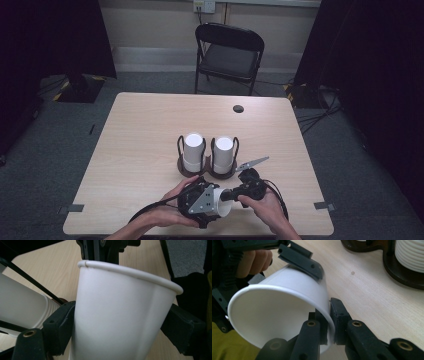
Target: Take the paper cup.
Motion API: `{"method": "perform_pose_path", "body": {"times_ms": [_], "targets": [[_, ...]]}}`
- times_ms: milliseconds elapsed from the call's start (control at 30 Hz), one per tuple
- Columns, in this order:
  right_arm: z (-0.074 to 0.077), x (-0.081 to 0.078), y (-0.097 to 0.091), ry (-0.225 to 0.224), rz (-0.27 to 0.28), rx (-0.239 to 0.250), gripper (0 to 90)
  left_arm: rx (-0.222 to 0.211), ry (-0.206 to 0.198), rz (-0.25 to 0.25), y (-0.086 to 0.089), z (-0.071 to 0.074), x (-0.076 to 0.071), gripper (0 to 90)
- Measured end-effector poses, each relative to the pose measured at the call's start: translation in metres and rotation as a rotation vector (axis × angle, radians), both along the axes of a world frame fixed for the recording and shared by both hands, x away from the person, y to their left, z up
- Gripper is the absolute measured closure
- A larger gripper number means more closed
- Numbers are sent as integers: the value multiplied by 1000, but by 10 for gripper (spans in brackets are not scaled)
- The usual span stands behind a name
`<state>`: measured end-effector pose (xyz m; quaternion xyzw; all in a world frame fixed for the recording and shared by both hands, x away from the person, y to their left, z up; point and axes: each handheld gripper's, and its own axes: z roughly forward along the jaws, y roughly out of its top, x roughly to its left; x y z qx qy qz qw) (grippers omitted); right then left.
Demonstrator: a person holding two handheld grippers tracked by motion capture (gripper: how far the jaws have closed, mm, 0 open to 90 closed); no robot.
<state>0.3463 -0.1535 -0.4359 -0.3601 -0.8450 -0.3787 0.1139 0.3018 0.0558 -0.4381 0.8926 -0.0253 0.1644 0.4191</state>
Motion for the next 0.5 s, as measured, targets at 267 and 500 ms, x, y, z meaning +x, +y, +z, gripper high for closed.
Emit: {"method": "perform_pose_path", "body": {"times_ms": [267,500], "targets": [[-1,2,3,34,-3,-3,859,15,-28,-7,-4,-3,-3,187],[-1,2,4,41,-9,0,861,-4,-43,-9,-4,1,-5,211]]}}
